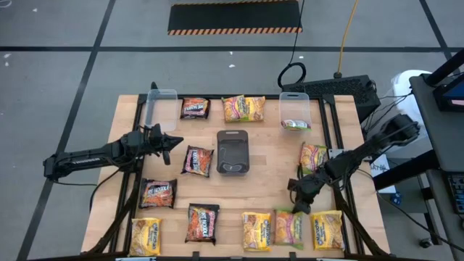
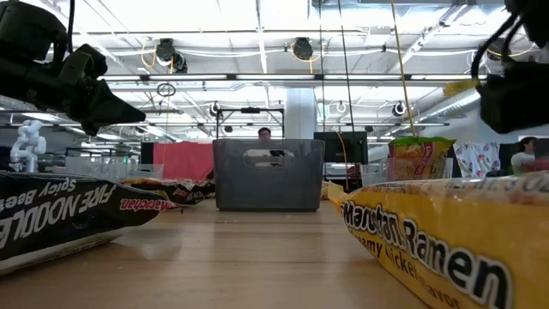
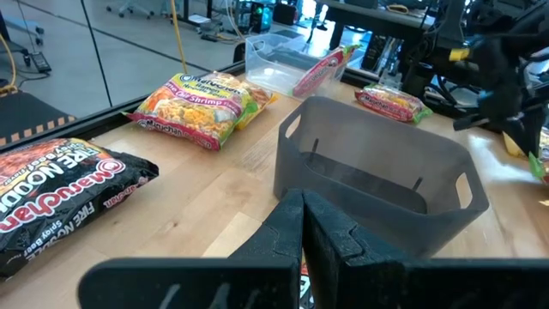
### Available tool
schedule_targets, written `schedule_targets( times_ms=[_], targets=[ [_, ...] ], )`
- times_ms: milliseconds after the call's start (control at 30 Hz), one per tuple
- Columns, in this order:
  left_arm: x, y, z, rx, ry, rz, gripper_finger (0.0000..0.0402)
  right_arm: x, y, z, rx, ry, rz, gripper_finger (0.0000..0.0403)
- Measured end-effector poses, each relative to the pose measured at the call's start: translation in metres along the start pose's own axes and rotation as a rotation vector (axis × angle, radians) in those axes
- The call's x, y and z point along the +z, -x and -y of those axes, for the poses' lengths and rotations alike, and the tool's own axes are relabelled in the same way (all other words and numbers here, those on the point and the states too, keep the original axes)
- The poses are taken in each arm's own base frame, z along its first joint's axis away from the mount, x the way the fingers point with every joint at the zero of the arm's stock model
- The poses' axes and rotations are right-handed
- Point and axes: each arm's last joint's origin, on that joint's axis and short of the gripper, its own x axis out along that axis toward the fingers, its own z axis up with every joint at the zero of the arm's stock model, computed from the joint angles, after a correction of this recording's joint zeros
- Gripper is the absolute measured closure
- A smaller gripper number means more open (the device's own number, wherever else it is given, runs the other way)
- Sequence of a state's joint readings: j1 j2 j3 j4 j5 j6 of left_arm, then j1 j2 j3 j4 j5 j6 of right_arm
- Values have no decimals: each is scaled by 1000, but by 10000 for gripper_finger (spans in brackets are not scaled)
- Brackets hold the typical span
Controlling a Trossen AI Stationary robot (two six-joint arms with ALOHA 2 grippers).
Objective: Sort Maruchan noodles
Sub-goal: Put the bottom green noodle pack into the right transparent bin
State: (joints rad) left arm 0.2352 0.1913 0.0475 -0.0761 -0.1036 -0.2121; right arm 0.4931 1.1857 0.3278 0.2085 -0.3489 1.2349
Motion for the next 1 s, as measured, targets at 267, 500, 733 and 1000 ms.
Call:
schedule_targets(
  times_ms=[267,500,733,1000],
  targets=[
    [0,0,0,0,0,0,396,7,12,-20,-140,-3,115,403],
    [0,0,0,0,-8,2,396,10,30,-36,-371,-4,157,403],
    [0,0,0,0,-8,2,396,17,46,-55,-520,43,293,403],
    [0,0,0,0,-8,4,396,23,56,-63,-613,103,450,403]
  ],
)
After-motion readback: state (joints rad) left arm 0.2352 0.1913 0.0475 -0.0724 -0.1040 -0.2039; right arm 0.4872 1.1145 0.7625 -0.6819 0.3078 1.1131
